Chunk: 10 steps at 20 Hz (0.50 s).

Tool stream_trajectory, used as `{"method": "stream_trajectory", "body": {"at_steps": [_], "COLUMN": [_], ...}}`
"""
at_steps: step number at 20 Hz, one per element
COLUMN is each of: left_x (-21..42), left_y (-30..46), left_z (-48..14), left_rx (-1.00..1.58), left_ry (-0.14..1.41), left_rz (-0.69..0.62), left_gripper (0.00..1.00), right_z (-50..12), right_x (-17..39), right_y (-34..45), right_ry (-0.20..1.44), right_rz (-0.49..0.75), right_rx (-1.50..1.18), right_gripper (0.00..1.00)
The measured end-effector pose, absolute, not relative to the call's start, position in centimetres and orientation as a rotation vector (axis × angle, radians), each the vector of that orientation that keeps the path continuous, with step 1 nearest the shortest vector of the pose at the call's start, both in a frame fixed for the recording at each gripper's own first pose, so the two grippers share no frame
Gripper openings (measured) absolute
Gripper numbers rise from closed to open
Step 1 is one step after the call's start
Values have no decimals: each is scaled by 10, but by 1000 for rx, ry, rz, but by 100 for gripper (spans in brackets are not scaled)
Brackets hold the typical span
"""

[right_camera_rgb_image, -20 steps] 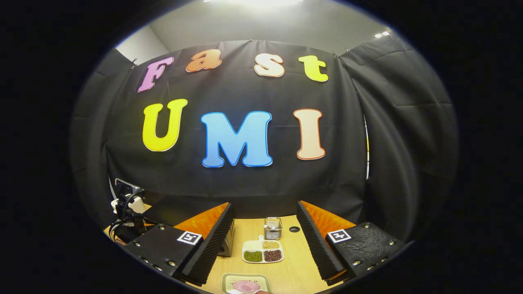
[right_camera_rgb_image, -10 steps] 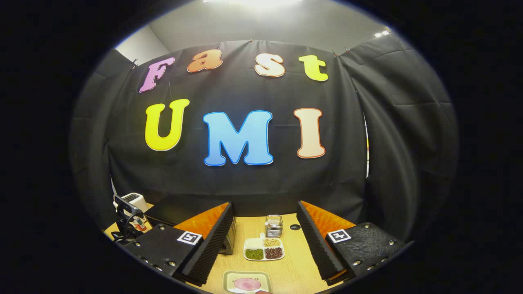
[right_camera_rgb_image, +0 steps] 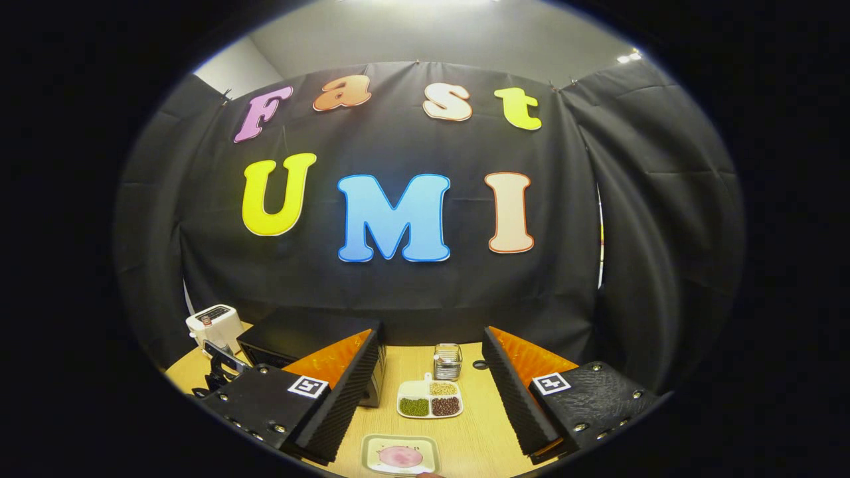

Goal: Open the electric oven with the left hand, put the food in, and close the electric oven.

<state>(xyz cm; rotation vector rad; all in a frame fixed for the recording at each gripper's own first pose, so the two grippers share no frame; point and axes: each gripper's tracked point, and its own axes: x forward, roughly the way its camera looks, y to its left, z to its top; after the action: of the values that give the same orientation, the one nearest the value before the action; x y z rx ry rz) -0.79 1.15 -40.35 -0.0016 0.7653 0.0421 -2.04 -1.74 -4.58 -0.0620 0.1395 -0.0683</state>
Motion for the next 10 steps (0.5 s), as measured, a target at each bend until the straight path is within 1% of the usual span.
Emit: {"method": "stream_trajectory", "body": {"at_steps": [2, 3, 4, 6, 7, 8, 9, 10], "left_x": [-2, 2, 6, 13, 16, 19, 19, 22], "left_y": [16, 18, 20, 23, 24, 27, 29, 34], "left_z": [-386, -374, -357, -322, -303, -280, -258, -234], "left_rx": [-17, -28, -42, -61, -65, -65, -65, -67], "left_ry": [727, 703, 671, 596, 553, 508, 455, 403], "left_rz": [53, 57, 61, 67, 68, 71, 77, 87], "left_gripper": [98, 100, 98, 98, 92, 92, 100, 100], "right_z": [-56, -65, -76, -105, -125, -145, -167, -194], "right_x": [-19, -17, -15, -14, -14, -13, -12, -12], "right_y": [-18, -19, -20, -23, -27, -30, -30, -32], "right_ry": [174, 204, 242, 348, 415, 480, 552, 644], "right_rz": [-58, -50, -41, -24, -20, -11, 9, 23], "right_rx": [-56, -50, -40, -6, 13, 35, 57, 81], "right_gripper": [96, 96, 96, 96, 96, 96, 96, 96]}}
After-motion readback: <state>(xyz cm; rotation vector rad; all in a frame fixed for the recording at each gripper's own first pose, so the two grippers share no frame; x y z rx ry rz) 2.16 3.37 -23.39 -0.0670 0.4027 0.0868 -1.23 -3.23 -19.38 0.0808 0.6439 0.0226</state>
